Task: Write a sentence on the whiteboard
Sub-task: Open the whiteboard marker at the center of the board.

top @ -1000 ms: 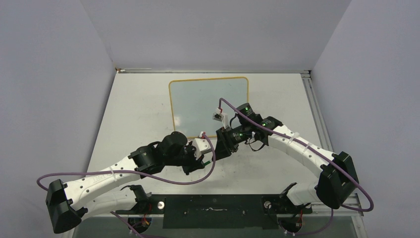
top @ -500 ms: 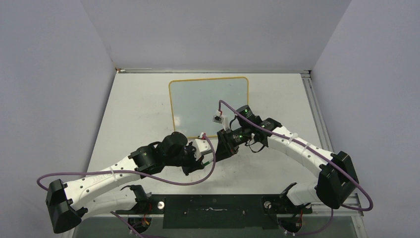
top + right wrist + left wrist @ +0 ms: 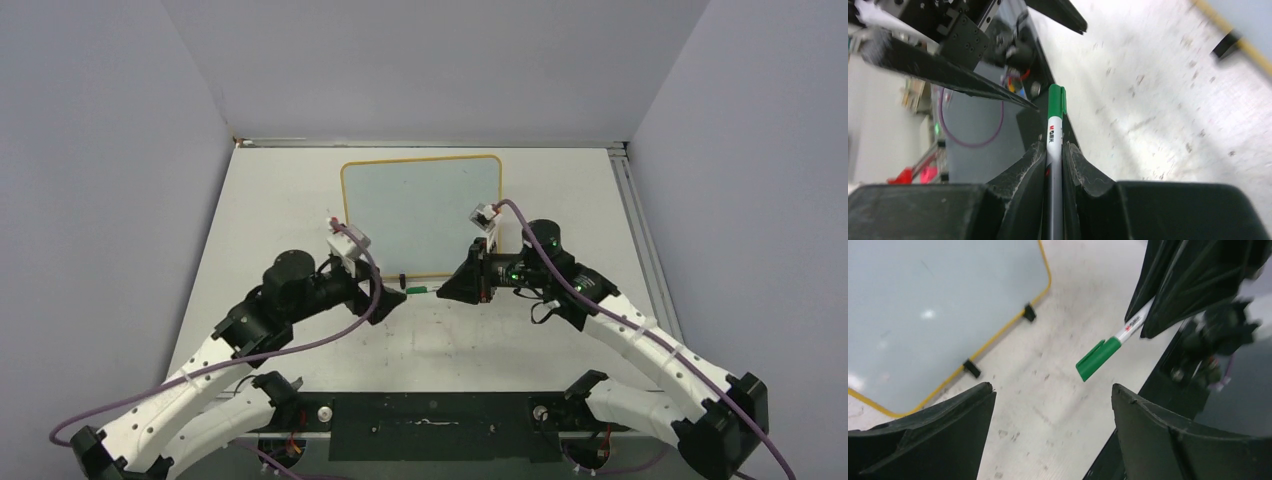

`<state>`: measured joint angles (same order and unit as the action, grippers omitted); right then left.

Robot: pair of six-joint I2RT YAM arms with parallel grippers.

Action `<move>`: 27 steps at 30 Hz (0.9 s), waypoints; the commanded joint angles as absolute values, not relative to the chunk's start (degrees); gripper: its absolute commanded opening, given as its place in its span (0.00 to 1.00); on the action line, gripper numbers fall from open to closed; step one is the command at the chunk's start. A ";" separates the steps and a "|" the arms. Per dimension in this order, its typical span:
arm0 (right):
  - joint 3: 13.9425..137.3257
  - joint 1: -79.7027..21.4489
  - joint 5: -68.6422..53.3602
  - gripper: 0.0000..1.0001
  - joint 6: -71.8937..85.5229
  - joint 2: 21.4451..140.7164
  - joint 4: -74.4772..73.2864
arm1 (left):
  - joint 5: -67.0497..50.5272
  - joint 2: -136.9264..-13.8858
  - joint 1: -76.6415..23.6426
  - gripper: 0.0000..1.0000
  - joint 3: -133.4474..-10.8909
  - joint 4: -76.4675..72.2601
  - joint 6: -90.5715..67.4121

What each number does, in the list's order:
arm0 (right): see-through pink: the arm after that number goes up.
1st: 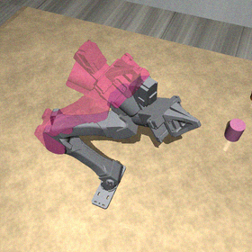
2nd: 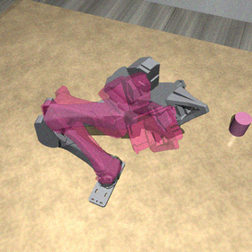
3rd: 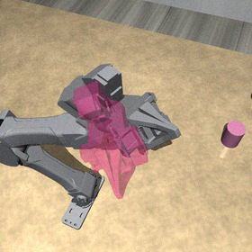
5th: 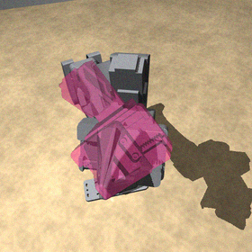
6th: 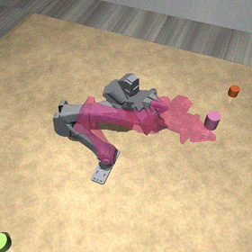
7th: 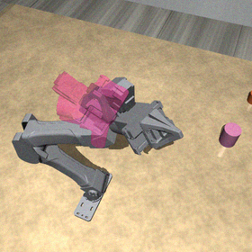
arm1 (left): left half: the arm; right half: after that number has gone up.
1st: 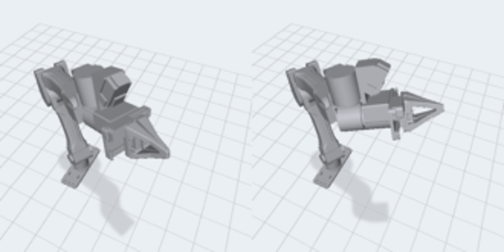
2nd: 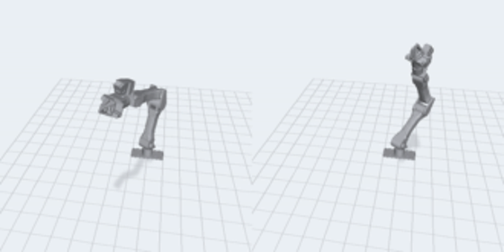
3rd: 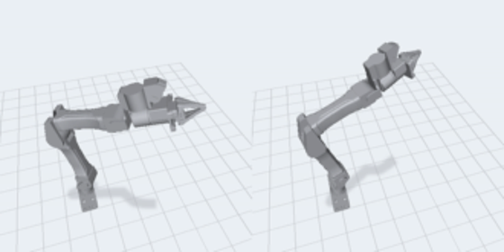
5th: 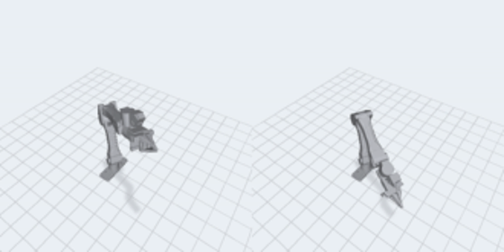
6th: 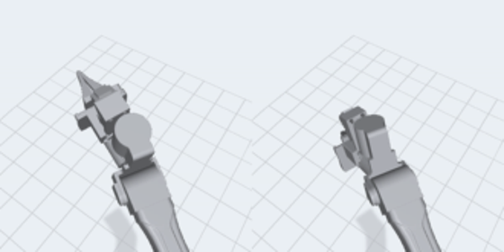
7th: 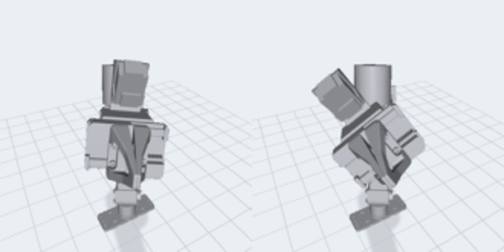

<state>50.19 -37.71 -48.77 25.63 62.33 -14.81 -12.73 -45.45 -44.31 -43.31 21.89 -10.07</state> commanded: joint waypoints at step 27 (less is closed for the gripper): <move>38.41 -40.91 -35.33 0.05 41.63 50.33 27.85 | -14.00 -49.16 -40.08 0.49 -30.76 -42.11 -65.59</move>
